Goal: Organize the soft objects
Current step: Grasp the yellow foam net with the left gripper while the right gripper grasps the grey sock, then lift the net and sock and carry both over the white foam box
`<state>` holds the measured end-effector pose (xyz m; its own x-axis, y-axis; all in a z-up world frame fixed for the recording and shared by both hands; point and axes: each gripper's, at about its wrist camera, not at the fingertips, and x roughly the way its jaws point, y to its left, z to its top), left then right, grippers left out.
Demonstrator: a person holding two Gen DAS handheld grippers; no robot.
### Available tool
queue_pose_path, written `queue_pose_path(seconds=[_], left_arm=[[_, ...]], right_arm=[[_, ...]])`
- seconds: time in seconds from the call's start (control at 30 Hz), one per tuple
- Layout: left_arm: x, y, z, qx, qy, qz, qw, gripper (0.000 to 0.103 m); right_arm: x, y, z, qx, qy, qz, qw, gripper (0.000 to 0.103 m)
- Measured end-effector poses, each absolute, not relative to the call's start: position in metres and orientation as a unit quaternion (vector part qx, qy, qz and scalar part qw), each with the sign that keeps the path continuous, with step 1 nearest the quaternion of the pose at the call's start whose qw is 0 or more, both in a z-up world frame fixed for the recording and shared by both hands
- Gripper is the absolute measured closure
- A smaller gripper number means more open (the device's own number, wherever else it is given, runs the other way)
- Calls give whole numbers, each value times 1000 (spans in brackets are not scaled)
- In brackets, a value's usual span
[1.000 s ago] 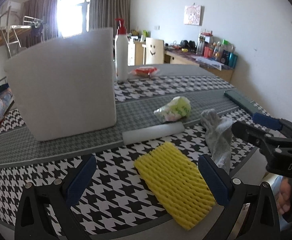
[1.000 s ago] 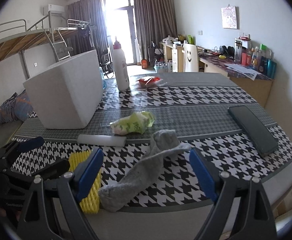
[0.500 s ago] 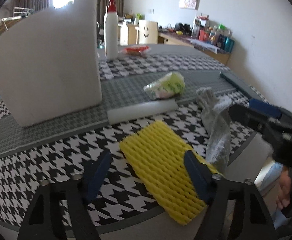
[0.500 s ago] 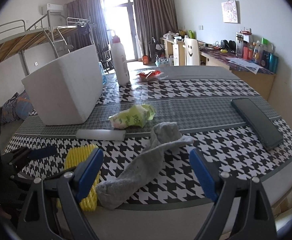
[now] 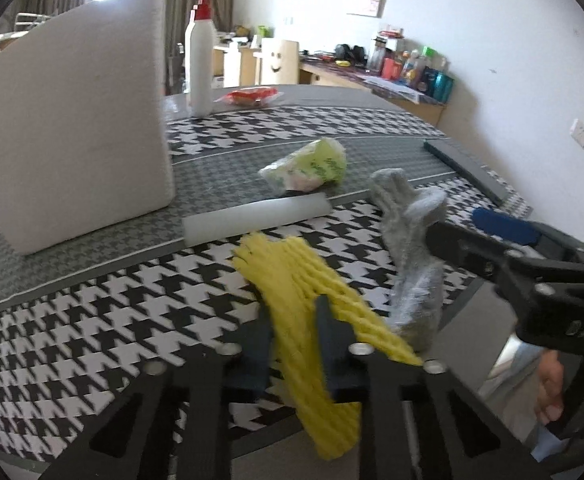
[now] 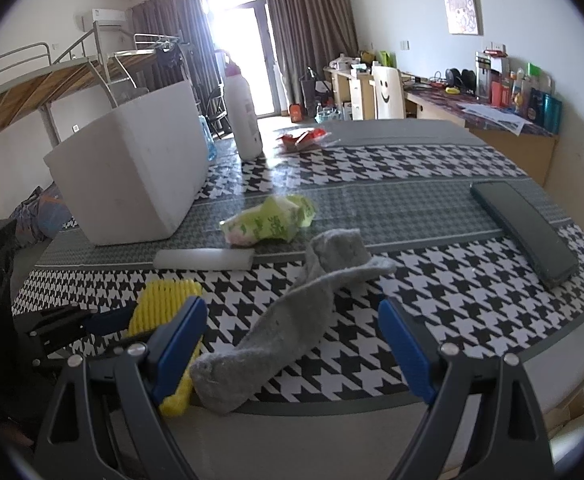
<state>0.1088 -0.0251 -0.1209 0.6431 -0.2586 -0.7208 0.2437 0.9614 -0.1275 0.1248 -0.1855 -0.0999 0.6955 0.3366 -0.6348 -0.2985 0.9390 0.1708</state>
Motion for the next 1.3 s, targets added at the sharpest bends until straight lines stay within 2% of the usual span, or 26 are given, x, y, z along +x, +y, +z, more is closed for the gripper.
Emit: queue_pose_path(seconds=[0.03, 0.13, 0.23, 0.33, 0.47, 0.53, 0.67, 0.73, 0.83, 0.97, 1.3], left_arm=[[108, -26, -120, -6, 395, -135, 909, 91], [107, -25, -117, -7, 390, -137, 911, 92], [105, -23, -114, -9, 384, -137, 913, 92], [104, -21, -113, -11, 383, -139, 913, 92], [103, -20, -112, -13, 380, -140, 914, 92], [102, -19, -111, -14, 378, -142, 915, 92], [100, -17, -110, -11, 375, -143, 916, 92], [99, -16, -109, -12, 374, -142, 917, 92], [98, -15, -109, -12, 373, -141, 917, 92], [96, -14, -107, -12, 371, -139, 918, 92], [91, -2, -95, -16, 356, -126, 926, 92]], right_arm=[[125, -186, -101, 29, 352, 173, 919, 13], [127, -185, -106, 33, 360, 176, 915, 14], [131, -184, -112, 40, 374, 183, 908, 26], [133, -182, -116, 41, 384, 181, 904, 33], [132, -180, -116, 39, 386, 182, 903, 35], [133, -178, -117, 37, 390, 183, 902, 45], [135, -175, -121, 33, 400, 176, 899, 57], [136, -177, -121, 32, 401, 173, 899, 68], [137, -176, -121, 28, 402, 170, 899, 75], [136, -175, -121, 22, 401, 170, 900, 89], [130, -182, -102, 28, 373, 172, 911, 91]])
